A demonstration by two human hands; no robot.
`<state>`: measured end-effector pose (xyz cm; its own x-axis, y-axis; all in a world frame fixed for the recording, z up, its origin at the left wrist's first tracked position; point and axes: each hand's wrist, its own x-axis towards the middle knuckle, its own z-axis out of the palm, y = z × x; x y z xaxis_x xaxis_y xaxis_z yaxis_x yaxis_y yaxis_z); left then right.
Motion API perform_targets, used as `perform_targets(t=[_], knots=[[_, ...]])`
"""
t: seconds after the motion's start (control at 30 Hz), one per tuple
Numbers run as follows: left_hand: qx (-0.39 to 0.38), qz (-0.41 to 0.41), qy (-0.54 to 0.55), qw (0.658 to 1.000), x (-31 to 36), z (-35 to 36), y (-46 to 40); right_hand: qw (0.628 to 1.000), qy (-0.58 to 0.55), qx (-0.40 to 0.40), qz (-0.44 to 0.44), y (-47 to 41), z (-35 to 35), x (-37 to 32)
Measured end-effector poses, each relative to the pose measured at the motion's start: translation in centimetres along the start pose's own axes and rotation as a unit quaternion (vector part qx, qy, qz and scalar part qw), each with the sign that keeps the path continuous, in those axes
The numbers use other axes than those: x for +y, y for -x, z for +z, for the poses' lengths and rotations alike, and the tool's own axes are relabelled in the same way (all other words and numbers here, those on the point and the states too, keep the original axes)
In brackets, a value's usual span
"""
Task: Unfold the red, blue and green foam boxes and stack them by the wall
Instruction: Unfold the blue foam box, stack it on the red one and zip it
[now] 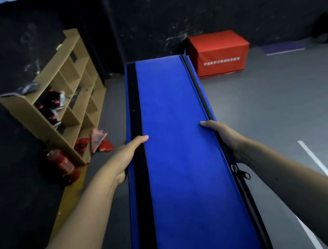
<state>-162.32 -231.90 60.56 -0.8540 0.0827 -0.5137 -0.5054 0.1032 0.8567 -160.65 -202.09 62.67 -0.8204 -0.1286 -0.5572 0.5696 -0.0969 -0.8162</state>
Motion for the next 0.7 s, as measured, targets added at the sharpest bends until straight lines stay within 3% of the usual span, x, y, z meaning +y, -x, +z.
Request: perform_targets(t=[0.33,0.7], knots=[[-0.089,-0.001,-0.148,0.985,12.4,8.3,-17.8,0.995,-0.052,0.079,-0.009,-10.9,-10.9,-7.9],[-0.090,-0.037,-0.186,0.978,20.6,22.7,-36.9,0.990,-0.101,0.094,0.008,-26.0,-28.0,-15.1]])
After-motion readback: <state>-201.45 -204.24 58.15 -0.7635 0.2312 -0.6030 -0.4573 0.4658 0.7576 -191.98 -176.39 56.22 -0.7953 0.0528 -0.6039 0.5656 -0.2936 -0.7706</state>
